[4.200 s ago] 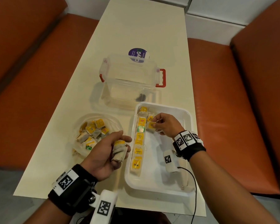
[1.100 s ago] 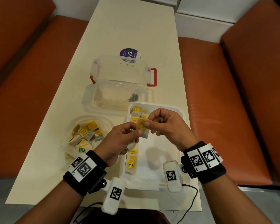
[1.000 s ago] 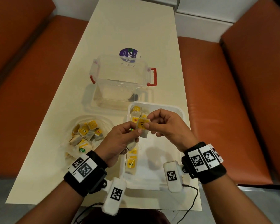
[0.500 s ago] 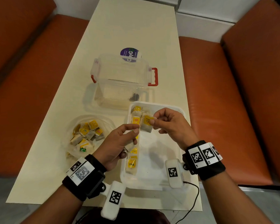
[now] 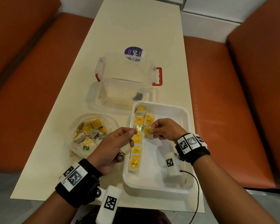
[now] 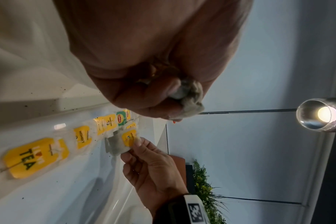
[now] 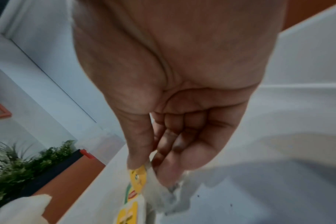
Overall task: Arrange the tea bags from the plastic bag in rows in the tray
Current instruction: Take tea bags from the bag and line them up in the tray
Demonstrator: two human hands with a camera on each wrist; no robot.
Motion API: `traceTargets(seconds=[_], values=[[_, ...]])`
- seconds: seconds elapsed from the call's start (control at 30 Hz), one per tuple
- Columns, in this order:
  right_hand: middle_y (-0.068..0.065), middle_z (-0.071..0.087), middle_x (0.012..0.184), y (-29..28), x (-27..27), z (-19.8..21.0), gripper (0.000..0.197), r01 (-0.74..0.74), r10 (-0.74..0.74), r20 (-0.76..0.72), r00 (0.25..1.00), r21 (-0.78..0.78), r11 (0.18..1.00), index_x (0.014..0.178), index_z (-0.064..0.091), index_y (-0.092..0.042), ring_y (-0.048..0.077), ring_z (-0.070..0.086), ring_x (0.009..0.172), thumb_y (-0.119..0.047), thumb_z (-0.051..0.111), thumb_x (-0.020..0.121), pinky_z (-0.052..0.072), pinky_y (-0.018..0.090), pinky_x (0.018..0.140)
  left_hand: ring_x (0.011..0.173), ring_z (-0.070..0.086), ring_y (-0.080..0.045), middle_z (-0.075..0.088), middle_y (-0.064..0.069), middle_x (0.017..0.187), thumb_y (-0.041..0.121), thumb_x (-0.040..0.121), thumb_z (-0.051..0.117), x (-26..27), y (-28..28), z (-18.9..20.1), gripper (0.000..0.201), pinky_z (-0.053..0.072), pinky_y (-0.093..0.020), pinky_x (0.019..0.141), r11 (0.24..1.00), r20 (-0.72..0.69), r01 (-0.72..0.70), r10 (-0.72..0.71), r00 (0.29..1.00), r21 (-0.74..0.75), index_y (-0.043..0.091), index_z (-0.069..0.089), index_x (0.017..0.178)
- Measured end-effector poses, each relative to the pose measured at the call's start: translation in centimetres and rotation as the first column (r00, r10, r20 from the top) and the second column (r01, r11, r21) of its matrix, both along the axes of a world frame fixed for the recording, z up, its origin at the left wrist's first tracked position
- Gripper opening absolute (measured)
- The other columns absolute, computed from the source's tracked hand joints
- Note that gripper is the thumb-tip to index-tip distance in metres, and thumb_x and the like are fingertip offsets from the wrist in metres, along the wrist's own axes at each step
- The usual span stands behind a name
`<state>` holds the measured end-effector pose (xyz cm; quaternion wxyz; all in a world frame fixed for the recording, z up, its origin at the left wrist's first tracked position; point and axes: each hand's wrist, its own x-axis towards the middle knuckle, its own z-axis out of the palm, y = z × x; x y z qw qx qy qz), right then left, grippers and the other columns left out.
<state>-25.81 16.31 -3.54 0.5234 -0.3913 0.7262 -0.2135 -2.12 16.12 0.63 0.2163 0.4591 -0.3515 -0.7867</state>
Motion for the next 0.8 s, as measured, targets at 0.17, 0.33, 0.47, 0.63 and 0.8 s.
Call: traceTargets(seconds=[0.17,0.33,0.47,0.63,0.8], values=[[0.003,0.066,0.065,-1.2,-0.2,-1.7,0.016,0.082,-0.082,-0.02,0.996,-0.015,0.997,0.076,0.065,-0.014,0.011,0.061,0.057,-0.01,0.077,0.086,0.05,0.021,0.057,0.063,0.043,-0.011,0.062,0.001,0.075,0.037,0.093,0.061,0.4,0.1,0.4,0.028,0.033,-0.017,0.038,0.995,-0.043,-0.023,0.027,0.999,0.099,0.018,0.07,0.112],[0.004,0.067,0.064,-1.5,-0.6,-2.9,0.013,0.136,-0.139,-0.057,0.989,-0.04,0.99,0.082,0.066,-0.012,0.02,0.064,0.063,-0.01,0.078,0.085,0.052,0.032,0.063,0.066,0.052,-0.012,0.064,-0.001,0.078,0.034,0.096,0.058,0.5,0.0,0.7,0.024,0.04,-0.017,0.039,0.988,-0.064,-0.031,0.041,0.997,0.148,0.019,0.075,0.101],[0.006,0.068,0.064,-1.5,-0.5,-3.2,0.014,0.161,-0.164,-0.065,0.984,-0.052,0.986,0.083,0.064,-0.013,0.017,0.064,0.059,-0.012,0.078,0.085,0.052,0.028,0.057,0.064,0.05,-0.011,0.063,0.001,0.077,0.032,0.096,0.059,0.4,-0.1,0.8,0.02,0.039,-0.017,0.038,0.989,-0.053,-0.02,0.029,0.998,0.147,0.019,0.074,0.099],[0.007,0.068,0.064,-1.5,-0.2,-3.2,0.017,0.21,-0.211,-0.019,0.977,-0.064,0.976,0.084,0.062,-0.011,0.009,0.063,0.05,-0.009,0.078,0.085,0.051,0.021,0.052,0.062,0.049,-0.011,0.061,0.0,0.076,0.031,0.092,0.062,0.2,-0.2,0.9,0.018,0.038,-0.016,0.038,0.989,-0.057,-0.019,0.027,0.998,0.144,0.017,0.072,0.1],[0.01,0.068,0.066,-1.5,-0.1,-3.4,0.018,0.214,-0.217,-0.034,0.976,-0.079,0.974,0.085,0.061,-0.009,0.011,0.063,0.05,-0.008,0.079,0.084,0.051,0.025,0.052,0.064,0.048,-0.012,0.061,-0.001,0.076,0.034,0.086,0.065,0.0,-0.2,0.8,0.022,0.038,-0.016,0.038,0.989,-0.067,-0.021,0.031,0.997,0.148,0.017,0.071,0.099]])
